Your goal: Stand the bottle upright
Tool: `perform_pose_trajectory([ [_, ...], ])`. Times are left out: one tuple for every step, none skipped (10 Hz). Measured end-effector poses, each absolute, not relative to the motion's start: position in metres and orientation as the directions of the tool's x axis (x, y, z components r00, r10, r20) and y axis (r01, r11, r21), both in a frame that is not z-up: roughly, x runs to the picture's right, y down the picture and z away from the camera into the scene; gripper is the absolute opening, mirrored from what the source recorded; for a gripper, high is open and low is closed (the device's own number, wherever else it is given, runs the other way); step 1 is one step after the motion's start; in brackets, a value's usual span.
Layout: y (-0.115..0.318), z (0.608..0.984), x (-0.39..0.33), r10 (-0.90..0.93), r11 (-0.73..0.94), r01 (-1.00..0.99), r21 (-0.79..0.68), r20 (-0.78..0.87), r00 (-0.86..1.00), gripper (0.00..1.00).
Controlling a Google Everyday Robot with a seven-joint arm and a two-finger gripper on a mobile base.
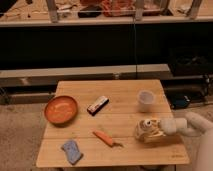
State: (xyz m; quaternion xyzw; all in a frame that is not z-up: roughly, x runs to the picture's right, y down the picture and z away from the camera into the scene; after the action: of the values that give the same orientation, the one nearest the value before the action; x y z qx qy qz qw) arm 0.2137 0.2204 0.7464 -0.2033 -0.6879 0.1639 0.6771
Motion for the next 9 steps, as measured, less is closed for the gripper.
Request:
perform_pose_trajectory([
  [0.2203,0.7460,0.2132,0.502,0.863,0.065,-0.501,0.865,-0.002,0.30],
  [0.2208,0.7456,0.2123,0.502,0.863,0.073,-0.500,0.865,-0.001,0.42],
  [0.2213,0.7453,0.2122,0.501,0.863,0.078,-0.500,0.865,0.001,0.52],
  [0.2215,0.7450,0.2122,0.500,0.863,0.081,-0.499,0.866,0.003,0.60],
  [0.2217,0.7448,0.2122,0.501,0.862,0.085,-0.499,0.866,0.003,0.72],
  [0.2219,0.7451,0.2126,0.501,0.862,0.086,-0.500,0.865,0.003,0.78],
  [0.2222,0.7456,0.2126,0.502,0.861,0.087,-0.501,0.865,0.002,0.80],
  [0.2220,0.7463,0.2127,0.502,0.861,0.085,-0.501,0.865,0.003,0.80],
  [0.2229,0.7475,0.2135,0.505,0.860,0.078,-0.504,0.863,0.006,0.80],
])
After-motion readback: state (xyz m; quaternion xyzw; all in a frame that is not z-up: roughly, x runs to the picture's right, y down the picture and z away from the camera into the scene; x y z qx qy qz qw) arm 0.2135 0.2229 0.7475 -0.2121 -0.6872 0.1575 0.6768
